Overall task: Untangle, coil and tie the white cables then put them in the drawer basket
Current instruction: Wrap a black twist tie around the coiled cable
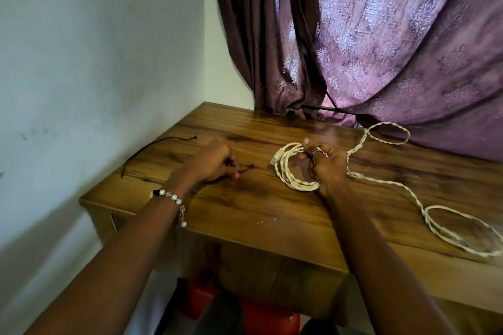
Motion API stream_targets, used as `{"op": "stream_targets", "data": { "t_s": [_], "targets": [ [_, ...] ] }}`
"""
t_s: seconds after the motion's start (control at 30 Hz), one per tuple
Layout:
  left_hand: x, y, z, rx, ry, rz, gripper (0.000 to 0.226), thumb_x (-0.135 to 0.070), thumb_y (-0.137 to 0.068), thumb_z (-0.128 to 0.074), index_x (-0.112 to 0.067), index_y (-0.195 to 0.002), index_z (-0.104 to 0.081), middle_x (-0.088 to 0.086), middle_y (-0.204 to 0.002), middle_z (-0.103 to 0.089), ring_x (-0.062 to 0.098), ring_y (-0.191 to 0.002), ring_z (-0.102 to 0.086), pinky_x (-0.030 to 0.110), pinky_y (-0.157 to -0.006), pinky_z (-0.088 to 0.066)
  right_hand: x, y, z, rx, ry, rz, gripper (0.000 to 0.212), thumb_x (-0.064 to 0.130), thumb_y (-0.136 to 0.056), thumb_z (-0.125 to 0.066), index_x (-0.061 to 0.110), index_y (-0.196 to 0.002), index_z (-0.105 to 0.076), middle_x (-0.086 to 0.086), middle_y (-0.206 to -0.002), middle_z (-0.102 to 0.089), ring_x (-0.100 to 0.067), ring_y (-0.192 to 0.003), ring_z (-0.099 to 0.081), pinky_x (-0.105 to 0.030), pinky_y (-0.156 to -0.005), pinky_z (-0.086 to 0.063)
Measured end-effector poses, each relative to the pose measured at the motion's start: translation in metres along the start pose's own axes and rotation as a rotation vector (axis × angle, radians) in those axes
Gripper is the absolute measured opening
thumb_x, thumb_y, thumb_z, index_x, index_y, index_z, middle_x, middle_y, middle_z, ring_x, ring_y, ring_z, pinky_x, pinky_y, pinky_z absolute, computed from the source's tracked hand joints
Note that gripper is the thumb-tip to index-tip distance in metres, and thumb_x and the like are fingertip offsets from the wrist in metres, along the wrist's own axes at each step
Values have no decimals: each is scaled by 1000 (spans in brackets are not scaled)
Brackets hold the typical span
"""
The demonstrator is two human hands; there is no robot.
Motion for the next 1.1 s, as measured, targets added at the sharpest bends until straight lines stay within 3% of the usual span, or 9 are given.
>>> {"op": "stream_targets", "data": {
  "t_s": [0.17, 0.27, 0.4, 0.57, 0.77, 0.83, 0.93, 1.03, 1.1],
  "targets": [
    [-24, -4, -2, -185, 213, -44, 15, -19, -74, -79, -16, -88, -76, -4, -90, -70, 6, -83, -59, 8, -68, -40, -4, -1, 10, -82, 11, 61, 18, 14, -88, -66, -3, -83, -65, -2, -50, -63, -4, -26, -37, -11, -32, -24],
    [-51, -16, 5, -239, 321, -51, 17, -20, -76, -77, -16, -93, -75, -4, -95, -72, 7, -85, -63, 19, -75, -48, -4, -3, 10, -110, 16, 81, 16, 13, -91, -63, -3, -86, -64, 0, -48, -62, -3, -26, -36, -11, -32, -23],
    [-92, -32, 7, -67, 432, -120, 15, -12, -84, -70, -6, -97, -73, 11, -85, -73, 6, -53, -60, 17, -53, -50, -6, -10, 13, -147, 61, 125, 14, 10, -93, -59, 0, -86, -66, 4, -44, -59, -3, -27, -30, -11, -32, -22],
    [-115, -50, -26, 42, 490, 24, 8, -1, -84, -68, 0, -76, -71, 20, -69, -69, 12, -40, -58, 20, -40, -47, -8, -21, 19, -191, 79, 165, 16, 11, -93, -59, -1, -85, -66, 7, -46, -57, -3, -31, -37, -13, -34, -27],
    [-123, -68, -56, -198, 683, 155, 30, 2, -74, -75, -13, -54, -59, 9, -50, -65, 28, -47, -66, 41, -54, -57, -10, -35, 25, -166, 38, 186, 24, 22, -91, -64, 10, -70, -68, 1, -52, -60, -8, -45, -51, -20, -46, -41],
    [-126, -74, -62, -321, 659, 155, 33, -5, -77, -76, -18, -62, -50, 1, -49, -62, 22, -41, -64, 38, -46, -55, -11, -39, 22, -163, 4, 136, 34, 30, -92, -62, 10, -64, -60, -1, -46, -54, -9, -37, -45, -19, -41, -36],
    [-126, -75, -71, -502, 483, 104, 37, -19, -81, -74, -22, -72, -39, -6, -58, -51, 4, -43, -50, 14, -42, -40, -18, -45, 18, -196, -12, 82, 47, 46, -90, -59, 9, -62, -53, -6, -46, -46, -14, -37, -39, -19, -40, -32],
    [-122, -76, -78, -650, 329, 52, 36, -22, -80, -74, -19, -80, -38, 1, -68, -55, 15, -60, -52, 27, -53, -36, -22, -48, 14, -183, -86, 58, 38, 44, -87, -64, 7, -77, -63, -12, -60, -50, -19, -49, -45, -28, -49, -39],
    [-120, -79, -79, -716, 323, 25, 31, -22, -80, -74, -15, -85, -44, 4, -70, -56, 20, -62, -53, 30, -54, -35, -20, -49, 15, -138, -119, 23, 32, 35, -89, -64, 9, -69, -59, -7, -51, -45, -15, -38, -38, -21, -40, -33]
  ]
}}
Point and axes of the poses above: each hand's wrist, its own y-axis away from the middle knuckle, its own z-axis out of the back of the hand, x = y × z, the point moved 1 cm from there along -y, towards the middle knuckle
